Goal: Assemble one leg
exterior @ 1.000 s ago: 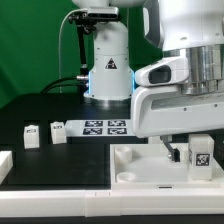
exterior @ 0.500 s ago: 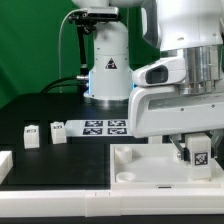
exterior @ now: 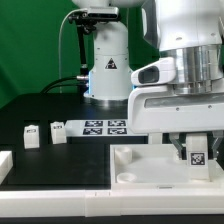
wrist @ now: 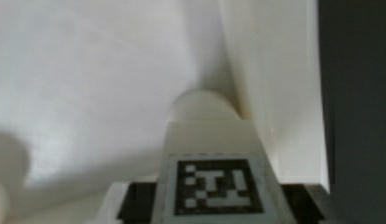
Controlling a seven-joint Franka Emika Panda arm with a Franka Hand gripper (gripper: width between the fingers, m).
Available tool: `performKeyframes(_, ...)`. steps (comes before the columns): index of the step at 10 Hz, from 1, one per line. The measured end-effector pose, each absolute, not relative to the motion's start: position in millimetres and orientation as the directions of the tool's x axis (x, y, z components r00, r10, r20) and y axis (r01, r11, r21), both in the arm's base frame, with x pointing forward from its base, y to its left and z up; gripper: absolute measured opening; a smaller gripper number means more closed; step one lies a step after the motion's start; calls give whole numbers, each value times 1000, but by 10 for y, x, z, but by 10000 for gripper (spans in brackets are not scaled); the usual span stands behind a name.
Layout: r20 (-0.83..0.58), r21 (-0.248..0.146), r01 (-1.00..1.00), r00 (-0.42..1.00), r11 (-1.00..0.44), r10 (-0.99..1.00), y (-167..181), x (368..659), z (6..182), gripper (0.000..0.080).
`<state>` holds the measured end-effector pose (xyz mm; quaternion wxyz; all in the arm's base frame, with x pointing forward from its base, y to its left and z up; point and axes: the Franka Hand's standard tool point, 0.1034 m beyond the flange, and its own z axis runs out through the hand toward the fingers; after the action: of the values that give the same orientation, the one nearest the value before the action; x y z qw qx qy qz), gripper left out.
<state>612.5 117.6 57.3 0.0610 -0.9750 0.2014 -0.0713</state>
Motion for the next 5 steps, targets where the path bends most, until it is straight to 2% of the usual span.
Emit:
performKeyframes(2,69,-174,-611,775,-772,-628,1197,6109,565,275)
performKeyframes(5,-31,-185,-894,422,-409,-906,1237,6087,556,274)
